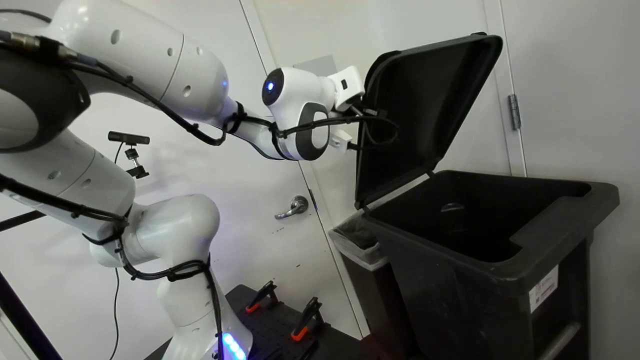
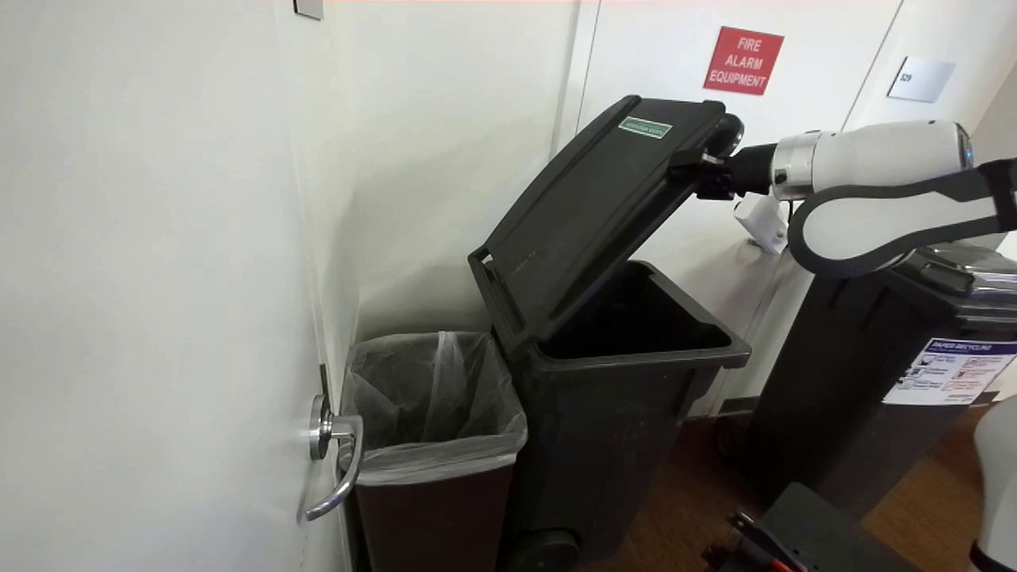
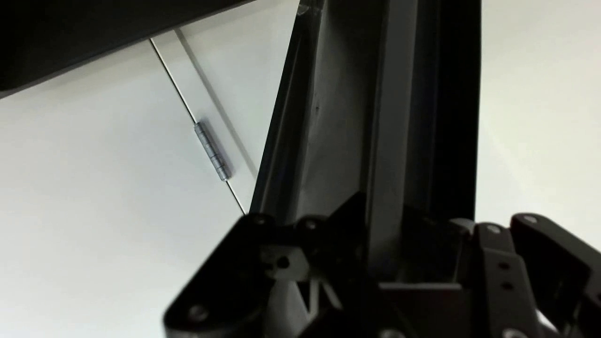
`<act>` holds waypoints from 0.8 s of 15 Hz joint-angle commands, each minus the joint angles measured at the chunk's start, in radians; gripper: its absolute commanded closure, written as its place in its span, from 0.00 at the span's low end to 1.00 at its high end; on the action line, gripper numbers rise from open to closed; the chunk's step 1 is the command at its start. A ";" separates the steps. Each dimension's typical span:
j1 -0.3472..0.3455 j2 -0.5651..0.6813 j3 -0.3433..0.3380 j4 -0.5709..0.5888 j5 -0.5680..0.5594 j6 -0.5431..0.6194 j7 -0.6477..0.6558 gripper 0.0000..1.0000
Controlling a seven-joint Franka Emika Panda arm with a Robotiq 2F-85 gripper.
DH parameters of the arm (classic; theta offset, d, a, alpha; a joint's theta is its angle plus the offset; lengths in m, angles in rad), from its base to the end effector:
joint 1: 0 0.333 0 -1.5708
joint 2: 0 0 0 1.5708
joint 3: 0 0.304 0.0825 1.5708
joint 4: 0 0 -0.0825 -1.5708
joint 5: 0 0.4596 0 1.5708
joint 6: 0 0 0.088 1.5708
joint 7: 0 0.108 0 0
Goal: Close the bin
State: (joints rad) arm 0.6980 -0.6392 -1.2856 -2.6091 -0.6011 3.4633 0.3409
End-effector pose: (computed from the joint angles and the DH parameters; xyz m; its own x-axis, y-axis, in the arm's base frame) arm 0.4585 -0.2277 0.4041 0.2727 -0.4971 0.8237 -0.1858 -0.8673 -0.4619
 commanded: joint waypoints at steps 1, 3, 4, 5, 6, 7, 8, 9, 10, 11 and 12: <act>0.043 -0.061 -0.014 0.014 0.197 -0.008 -0.192 0.98; 0.054 -0.080 -0.025 0.006 0.269 -0.006 -0.267 0.98; 0.061 -0.085 -0.033 0.003 0.297 -0.006 -0.293 0.98; 0.069 -0.093 -0.046 0.001 0.318 -0.005 -0.317 0.98; 0.079 -0.106 -0.060 -0.001 0.334 -0.005 -0.336 0.98; 0.088 -0.116 -0.075 -0.002 0.347 -0.005 -0.351 0.98; 0.094 -0.124 -0.088 -0.004 0.357 -0.004 -0.362 0.98; 0.101 -0.135 -0.102 -0.005 0.367 -0.005 -0.372 0.98; 0.107 -0.145 -0.115 -0.006 0.375 -0.004 -0.381 0.98; 0.112 -0.151 -0.127 -0.009 0.381 -0.004 -0.387 0.98; 0.114 -0.151 -0.134 -0.010 0.389 -0.004 -0.392 0.98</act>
State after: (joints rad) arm 0.7692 -0.8067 -1.3870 -2.6521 -0.2707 3.4614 0.0016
